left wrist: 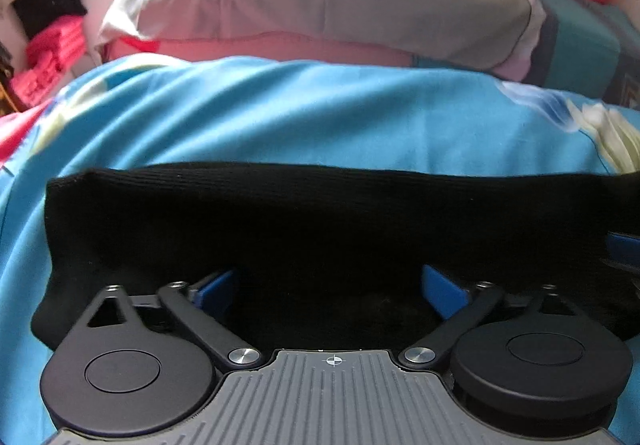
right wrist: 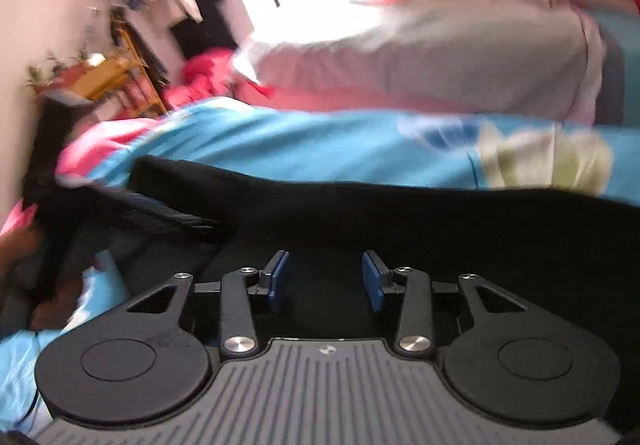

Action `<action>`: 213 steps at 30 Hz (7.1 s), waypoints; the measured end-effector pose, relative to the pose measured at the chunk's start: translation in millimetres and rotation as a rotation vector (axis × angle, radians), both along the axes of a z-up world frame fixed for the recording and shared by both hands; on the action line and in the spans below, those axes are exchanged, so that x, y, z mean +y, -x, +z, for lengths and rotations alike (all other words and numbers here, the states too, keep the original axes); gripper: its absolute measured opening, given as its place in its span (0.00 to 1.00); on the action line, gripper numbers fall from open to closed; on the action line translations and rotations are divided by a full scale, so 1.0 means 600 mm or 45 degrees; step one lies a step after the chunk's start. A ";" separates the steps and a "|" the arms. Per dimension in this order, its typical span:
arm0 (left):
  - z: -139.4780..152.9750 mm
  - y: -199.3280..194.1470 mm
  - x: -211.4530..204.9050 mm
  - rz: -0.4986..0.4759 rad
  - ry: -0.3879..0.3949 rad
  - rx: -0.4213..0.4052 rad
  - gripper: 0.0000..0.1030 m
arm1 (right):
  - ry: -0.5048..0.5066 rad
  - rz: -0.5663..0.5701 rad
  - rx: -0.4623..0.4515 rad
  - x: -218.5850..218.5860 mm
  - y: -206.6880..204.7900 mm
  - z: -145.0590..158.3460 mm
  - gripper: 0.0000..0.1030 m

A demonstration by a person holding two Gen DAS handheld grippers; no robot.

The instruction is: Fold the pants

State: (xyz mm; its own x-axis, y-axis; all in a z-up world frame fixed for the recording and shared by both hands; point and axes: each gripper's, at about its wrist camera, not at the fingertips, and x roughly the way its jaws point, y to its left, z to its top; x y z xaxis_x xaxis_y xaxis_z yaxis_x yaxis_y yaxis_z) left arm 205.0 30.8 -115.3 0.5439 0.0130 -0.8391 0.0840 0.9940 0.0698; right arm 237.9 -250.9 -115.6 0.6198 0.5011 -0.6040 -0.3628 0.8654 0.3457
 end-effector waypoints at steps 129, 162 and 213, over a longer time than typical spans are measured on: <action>-0.011 0.018 -0.070 0.010 -0.038 -0.105 1.00 | 1.359 -0.269 -0.749 0.102 0.236 -0.067 0.63; 0.074 0.040 0.052 -0.052 0.435 -0.099 1.00 | 0.614 -0.197 -0.207 0.019 0.180 0.026 0.54; 0.035 0.103 0.047 0.105 0.359 -0.034 1.00 | -0.054 -0.148 -0.237 0.101 0.113 0.216 0.18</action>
